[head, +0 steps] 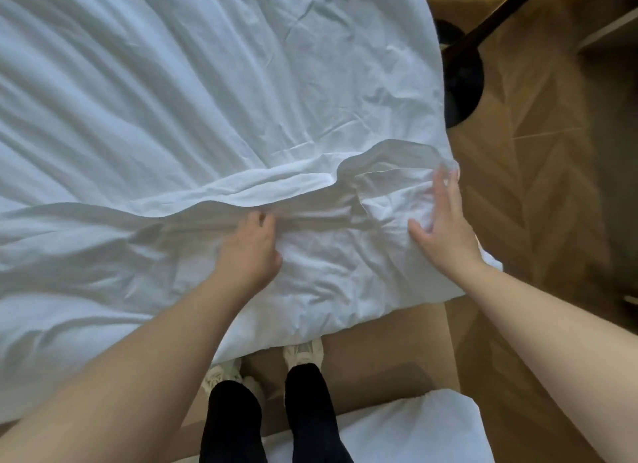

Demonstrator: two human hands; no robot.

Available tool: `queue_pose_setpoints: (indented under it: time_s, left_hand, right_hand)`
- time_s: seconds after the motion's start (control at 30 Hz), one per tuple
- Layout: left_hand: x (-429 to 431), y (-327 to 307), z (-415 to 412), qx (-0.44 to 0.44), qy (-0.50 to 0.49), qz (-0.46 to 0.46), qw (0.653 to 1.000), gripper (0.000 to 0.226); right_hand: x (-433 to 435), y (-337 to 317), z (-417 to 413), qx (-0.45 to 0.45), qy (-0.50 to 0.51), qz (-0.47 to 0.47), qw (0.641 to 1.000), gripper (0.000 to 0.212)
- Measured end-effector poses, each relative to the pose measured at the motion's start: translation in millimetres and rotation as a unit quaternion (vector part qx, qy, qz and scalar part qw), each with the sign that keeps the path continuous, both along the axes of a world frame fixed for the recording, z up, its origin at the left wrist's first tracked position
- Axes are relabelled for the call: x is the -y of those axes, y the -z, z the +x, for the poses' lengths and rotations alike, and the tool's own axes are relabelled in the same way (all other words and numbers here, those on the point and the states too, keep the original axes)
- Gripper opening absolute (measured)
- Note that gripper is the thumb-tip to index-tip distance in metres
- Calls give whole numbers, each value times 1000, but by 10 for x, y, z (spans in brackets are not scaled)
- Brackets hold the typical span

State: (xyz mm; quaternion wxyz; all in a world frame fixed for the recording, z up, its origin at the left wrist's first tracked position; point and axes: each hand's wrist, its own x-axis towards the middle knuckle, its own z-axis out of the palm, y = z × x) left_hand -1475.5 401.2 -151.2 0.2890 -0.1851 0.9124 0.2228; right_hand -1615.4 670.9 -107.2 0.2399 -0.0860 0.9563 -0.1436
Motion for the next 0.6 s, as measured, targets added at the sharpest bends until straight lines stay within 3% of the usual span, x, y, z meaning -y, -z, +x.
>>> queue_pose_setpoints:
  time_s: [0.1, 0.2, 0.27, 0.3, 0.33, 0.37, 0.4, 0.43, 0.47, 0.5, 0.53, 0.6]
  left_hand:
    - [-410, -160, -244, 18, -64, 178, 982, 61]
    - [-822, -320, -580, 69, -213, 388, 894, 100]
    - [-1059, -371, -813, 97, -274, 453, 843, 119]
    - [-1154, -369, -910, 105, -298, 463, 828, 117]
    - [-1234, -355, -998, 100, -311, 454, 829, 101]
    - [-1286, -342, -1077, 72, -308, 421, 850, 70]
    - [-1308, -348, -1144, 44, -281, 360, 889, 38]
    - [-1311, -354, -1195, 18, -232, 267, 935, 22]
    - [-1291, -331, -1215, -20, -172, 172, 970, 24]
    - [-1234, -297, -1235, -64, -112, 114, 985, 39]
    - [-1173, -252, -1259, -81, -83, 113, 987, 64]
    - [-1068, -242, -1288, -31, -82, 225, 970, 96]
  right_hand:
    - [-224, -9, 231, 51, -12, -15, 999, 100]
    - [-402, 21, 457, 77, -10, 30, 997, 107]
    - [-479, 40, 603, 72, -31, 52, 996, 107]
    - [-504, 44, 684, 61, -35, 65, 995, 107]
    - [-528, 56, 769, 45, -29, 82, 995, 106]
    - [-547, 65, 853, 34, -8, 102, 994, 105]
    - [-557, 78, 933, 33, 21, 121, 992, 106]
    - [-561, 96, 1007, 39, 48, 139, 988, 106]
    - [-557, 116, 1065, 51, 67, 151, 985, 107]
    - [-542, 130, 1094, 63, 82, 156, 982, 108]
    - [-526, 148, 1095, 72, 95, 149, 982, 108]
    - [-498, 179, 1046, 78, 117, 121, 983, 108]
